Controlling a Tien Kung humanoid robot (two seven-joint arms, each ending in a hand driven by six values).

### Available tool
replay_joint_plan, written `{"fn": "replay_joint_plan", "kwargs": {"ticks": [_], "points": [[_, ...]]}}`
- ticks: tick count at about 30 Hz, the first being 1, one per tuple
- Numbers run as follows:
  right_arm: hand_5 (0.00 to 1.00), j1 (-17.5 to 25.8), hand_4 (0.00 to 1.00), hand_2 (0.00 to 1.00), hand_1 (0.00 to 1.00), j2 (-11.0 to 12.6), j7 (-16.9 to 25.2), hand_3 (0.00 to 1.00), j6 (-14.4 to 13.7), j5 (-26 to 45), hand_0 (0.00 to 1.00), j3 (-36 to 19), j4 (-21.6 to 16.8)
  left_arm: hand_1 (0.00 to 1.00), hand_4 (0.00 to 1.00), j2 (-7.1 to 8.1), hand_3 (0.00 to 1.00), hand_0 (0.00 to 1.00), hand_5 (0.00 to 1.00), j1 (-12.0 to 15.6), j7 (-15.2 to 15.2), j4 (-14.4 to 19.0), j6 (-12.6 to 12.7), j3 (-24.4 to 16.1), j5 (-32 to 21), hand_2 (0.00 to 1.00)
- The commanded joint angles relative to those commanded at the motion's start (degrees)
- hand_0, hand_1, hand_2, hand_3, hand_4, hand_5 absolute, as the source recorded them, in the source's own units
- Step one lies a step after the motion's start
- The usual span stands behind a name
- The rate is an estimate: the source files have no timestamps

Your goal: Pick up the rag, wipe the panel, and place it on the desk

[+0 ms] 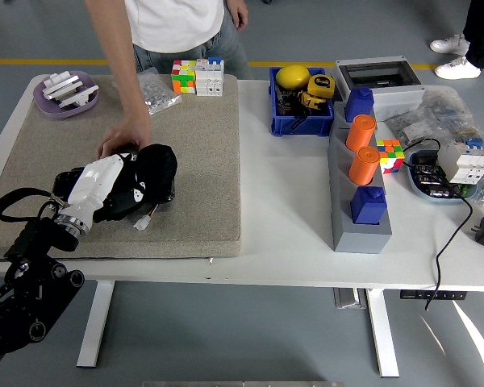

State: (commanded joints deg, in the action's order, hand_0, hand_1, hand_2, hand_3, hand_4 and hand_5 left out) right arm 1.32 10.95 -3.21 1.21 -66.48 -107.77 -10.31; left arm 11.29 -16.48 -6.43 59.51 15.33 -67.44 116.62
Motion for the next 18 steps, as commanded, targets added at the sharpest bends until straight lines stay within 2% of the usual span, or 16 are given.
{"fn": "replay_joint_plan", "kwargs": {"ticks": [18], "points": [[0.564, 0.1, 0.998, 0.679, 0.629, 0.0, 0.1, 0.611, 0.2, -0.4, 0.770, -0.3, 0.0, 0.205, 0.002, 1.12, 0.394, 0.261, 0.002, 1.9, 0.0, -2.9, -0.3, -9.1, 1.6, 0.552]]}}
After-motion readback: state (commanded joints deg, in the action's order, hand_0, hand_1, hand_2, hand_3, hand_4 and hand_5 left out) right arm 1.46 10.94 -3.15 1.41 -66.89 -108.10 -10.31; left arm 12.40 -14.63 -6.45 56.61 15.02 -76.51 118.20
